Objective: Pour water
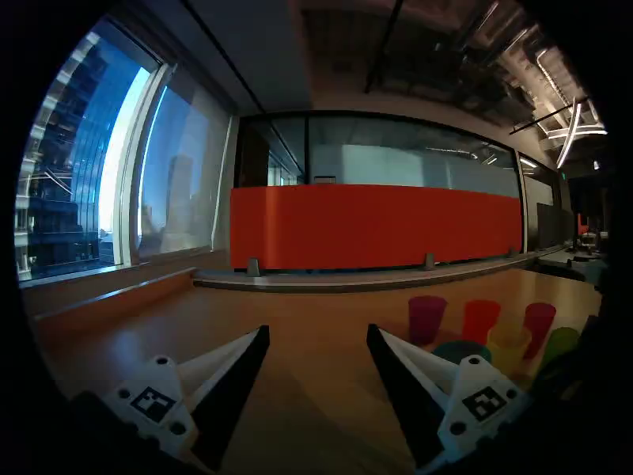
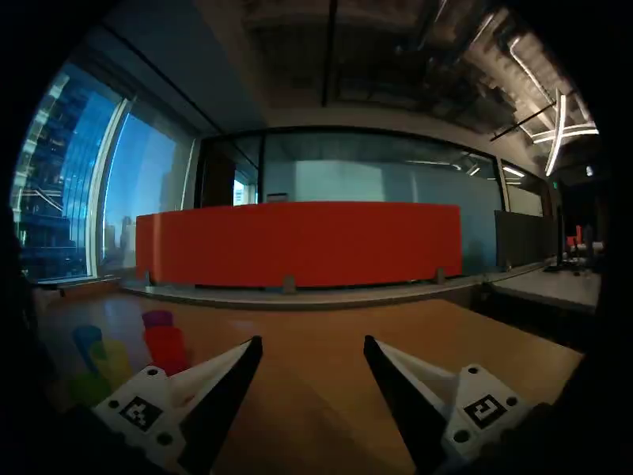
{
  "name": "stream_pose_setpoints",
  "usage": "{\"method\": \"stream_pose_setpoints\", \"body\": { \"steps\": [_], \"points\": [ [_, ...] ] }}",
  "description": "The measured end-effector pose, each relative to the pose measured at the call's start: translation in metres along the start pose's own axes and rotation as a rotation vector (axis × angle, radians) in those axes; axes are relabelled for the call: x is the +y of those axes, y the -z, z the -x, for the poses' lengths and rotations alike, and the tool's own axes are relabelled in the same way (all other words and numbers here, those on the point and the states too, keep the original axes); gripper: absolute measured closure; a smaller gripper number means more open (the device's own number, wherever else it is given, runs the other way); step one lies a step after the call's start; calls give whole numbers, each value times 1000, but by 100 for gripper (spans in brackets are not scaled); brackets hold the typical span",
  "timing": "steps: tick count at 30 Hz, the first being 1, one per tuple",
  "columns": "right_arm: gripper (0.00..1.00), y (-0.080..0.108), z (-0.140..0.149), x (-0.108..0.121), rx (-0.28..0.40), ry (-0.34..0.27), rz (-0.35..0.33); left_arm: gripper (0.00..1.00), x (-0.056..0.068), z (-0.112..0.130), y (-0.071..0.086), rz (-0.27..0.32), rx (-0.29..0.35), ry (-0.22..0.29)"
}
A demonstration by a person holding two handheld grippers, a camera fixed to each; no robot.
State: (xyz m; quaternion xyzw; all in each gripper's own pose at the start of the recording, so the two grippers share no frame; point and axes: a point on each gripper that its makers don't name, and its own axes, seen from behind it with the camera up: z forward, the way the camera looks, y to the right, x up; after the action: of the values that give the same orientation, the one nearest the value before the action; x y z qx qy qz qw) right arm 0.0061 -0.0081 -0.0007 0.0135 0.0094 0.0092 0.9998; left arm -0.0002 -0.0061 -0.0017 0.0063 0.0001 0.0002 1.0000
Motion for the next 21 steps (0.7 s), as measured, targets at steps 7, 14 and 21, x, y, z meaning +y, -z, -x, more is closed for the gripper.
{"method": "stream_pose_setpoints", "body": {
  "steps": [7, 14, 21],
  "points": [
    [1, -1, 5, 0, -16, 11, 1, 9, 0, 0, 0, 0, 0, 0],
    [1, -2, 4, 0, -17, 19, 4, 9, 0, 0, 0, 0, 0, 0],
    [1, -1, 4, 0, -17, 19, 4, 9, 0, 0, 0, 0, 0, 0]
  ]
}}
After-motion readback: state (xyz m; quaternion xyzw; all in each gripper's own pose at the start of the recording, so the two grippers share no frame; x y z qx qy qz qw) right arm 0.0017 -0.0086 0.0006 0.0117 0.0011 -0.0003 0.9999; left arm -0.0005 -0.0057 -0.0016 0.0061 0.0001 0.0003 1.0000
